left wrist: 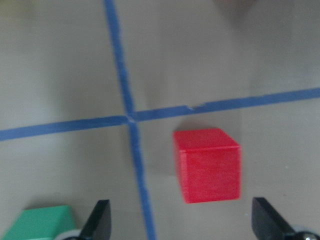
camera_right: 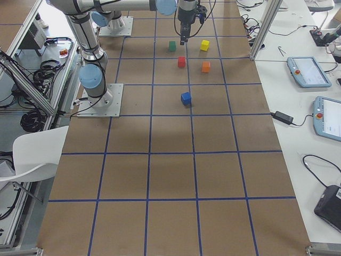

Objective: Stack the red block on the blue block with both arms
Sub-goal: 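Open the left gripper to release the red cube and lift away, then move the right gripper over the red cube while the left arm withdraws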

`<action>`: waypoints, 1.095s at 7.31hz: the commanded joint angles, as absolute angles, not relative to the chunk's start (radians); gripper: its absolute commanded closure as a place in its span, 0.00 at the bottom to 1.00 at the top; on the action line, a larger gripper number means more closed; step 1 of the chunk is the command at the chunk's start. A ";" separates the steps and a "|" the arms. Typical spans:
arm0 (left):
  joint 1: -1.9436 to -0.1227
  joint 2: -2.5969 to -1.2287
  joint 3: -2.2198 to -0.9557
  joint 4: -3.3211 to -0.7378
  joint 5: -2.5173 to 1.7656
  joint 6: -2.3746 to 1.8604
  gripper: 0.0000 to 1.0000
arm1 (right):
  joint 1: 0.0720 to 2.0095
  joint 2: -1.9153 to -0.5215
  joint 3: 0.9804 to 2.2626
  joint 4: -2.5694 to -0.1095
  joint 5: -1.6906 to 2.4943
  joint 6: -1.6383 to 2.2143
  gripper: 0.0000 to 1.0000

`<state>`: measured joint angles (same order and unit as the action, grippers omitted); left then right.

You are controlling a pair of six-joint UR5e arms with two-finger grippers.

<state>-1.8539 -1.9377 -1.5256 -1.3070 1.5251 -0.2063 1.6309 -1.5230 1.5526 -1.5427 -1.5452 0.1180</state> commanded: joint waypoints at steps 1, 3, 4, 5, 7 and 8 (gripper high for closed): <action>-1.703 -1.802 -1.500 -1.428 1.534 -0.083 0.00 | 1.750 -1.500 1.687 -1.754 -1.542 0.185 0.00; -1.619 -1.702 -1.471 -1.549 1.537 0.003 0.00 | 1.810 -1.404 1.775 -1.950 -1.542 0.208 0.00; -1.606 -1.659 -1.486 -1.572 1.537 0.024 0.00 | 1.837 -1.334 1.787 -2.033 -1.542 0.237 0.00; -1.579 -1.626 -1.505 -1.595 1.537 0.043 0.00 | 1.870 -1.298 1.792 -2.092 -1.542 0.273 0.00; -1.560 -1.576 -1.578 -1.597 1.536 0.069 0.00 | 1.879 -1.269 1.796 -2.100 -1.540 0.300 0.00; -1.552 -1.560 -1.594 -1.592 1.536 0.072 0.00 | 1.897 -1.228 1.802 -2.150 -1.540 0.326 0.00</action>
<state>-1.5619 -1.5846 -1.5648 -1.5952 1.5360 0.0655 1.8795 -1.2687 1.7957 -2.1064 -1.5407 0.2980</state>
